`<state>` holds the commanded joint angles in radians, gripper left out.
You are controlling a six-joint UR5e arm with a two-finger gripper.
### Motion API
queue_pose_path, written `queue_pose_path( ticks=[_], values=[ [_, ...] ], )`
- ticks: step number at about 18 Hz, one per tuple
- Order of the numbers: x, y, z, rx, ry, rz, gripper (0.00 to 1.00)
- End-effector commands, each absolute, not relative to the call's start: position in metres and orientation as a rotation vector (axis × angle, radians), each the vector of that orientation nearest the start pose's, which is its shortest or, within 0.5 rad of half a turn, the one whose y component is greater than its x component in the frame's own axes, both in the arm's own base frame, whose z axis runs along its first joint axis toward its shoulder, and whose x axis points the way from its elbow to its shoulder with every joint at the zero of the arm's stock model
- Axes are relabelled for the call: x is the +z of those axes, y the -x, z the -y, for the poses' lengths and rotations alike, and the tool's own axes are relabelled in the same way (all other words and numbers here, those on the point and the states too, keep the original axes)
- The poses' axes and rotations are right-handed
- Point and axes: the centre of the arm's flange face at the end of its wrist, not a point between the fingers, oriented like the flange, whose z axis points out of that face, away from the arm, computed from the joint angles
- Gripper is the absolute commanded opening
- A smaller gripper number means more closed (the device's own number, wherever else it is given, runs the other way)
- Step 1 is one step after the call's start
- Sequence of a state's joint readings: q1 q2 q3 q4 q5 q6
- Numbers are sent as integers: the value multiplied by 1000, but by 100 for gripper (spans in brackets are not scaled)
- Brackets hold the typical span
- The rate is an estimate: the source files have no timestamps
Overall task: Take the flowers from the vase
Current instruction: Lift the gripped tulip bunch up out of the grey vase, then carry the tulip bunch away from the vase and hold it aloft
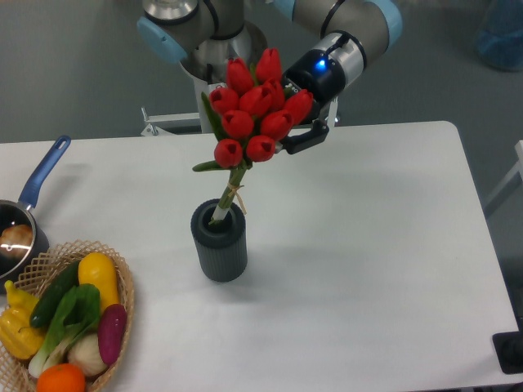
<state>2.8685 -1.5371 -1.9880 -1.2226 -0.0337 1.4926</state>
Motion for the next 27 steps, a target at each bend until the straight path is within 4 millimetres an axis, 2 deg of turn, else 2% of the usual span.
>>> queue_pose_path(
  ticks=[7,9,12,14,16,23,27],
  values=[
    [445,386,-329,-263,1540,-96,48],
    [443,391,-329,-260,1543,-97,48],
    [451,397,-332,-241,1540,-121,48],
    [446,415,-339,-258,1542,-113,48],
    [451,423,-339,-246,1541,-118,48],
    [433,458,-348,-239,1544,-127,48],
    [423,468,-350,-220,1547,-144,48]
  ],
)
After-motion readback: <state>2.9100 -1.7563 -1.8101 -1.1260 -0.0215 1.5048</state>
